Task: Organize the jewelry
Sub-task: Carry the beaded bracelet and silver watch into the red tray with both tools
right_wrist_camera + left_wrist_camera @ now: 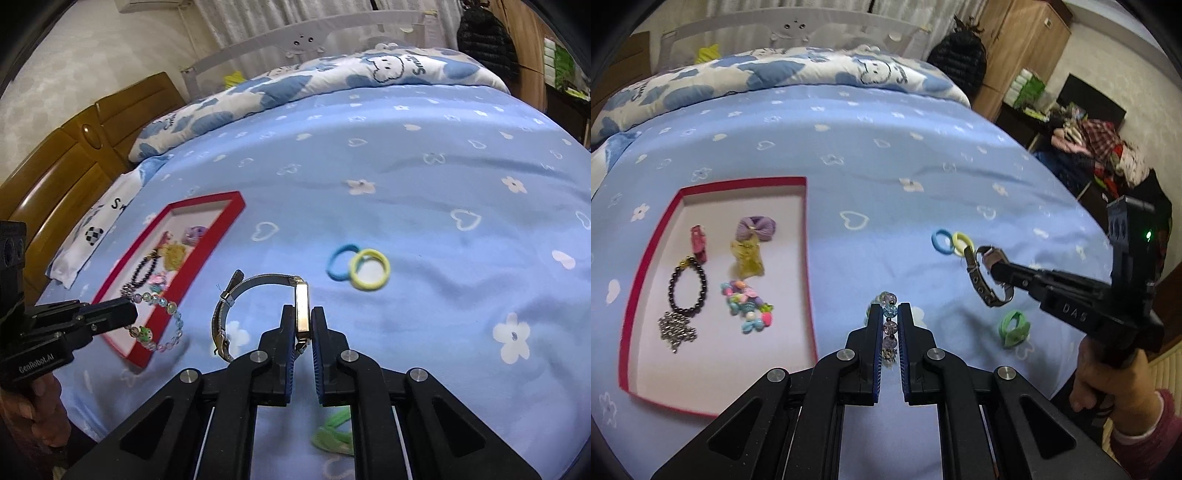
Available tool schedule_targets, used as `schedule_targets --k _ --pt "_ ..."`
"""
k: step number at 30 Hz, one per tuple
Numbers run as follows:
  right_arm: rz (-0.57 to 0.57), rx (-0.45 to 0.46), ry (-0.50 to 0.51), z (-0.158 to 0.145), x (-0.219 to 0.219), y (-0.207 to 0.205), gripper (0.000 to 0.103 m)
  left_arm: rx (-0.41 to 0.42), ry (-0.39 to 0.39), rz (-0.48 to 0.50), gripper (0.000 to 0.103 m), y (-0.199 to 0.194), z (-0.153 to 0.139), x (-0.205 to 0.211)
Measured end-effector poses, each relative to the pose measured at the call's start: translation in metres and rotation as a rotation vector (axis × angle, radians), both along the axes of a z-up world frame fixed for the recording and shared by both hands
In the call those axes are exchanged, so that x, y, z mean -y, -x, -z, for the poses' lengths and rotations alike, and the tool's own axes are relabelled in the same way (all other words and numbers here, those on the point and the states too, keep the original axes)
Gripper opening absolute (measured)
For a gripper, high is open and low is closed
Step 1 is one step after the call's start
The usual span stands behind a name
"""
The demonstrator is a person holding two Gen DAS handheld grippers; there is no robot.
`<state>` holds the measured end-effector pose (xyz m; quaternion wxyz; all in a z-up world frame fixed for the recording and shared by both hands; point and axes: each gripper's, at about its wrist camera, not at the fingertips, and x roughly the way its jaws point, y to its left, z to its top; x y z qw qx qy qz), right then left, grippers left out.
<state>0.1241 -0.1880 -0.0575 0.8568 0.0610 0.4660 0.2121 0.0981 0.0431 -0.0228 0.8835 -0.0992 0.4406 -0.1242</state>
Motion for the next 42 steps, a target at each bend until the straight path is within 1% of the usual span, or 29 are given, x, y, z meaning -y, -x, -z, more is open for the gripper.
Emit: schedule_targets --k 10,21,32,38,42 --pt "-0.079 0.024 -0.021 -0.014 -0.033 0.005 0.008 0.032 0.025 -0.087 0.006 0.024 -0.016 -0.037" --pt "-0.19 0.024 -0.039 -0.016 -0.083 0.007 0.008 0.029 0.028 -0.17 0.006 0.038 -0.022 -0.076" --pt "-0.294 0.027 -0.035 -0.013 -0.129 0.011 0.008 0.013 0.037 -0.23 0.006 0.041 -0.014 -0.103" --pt "-0.346 0.027 -0.023 -0.01 -0.155 0.012 0.008 -0.008 0.07 -0.265 0.006 0.036 -0.005 -0.121" --pt "-0.375 0.017 -0.006 -0.002 -0.173 0.01 0.008 -0.037 0.094 -0.282 0.006 0.027 0.007 -0.129"
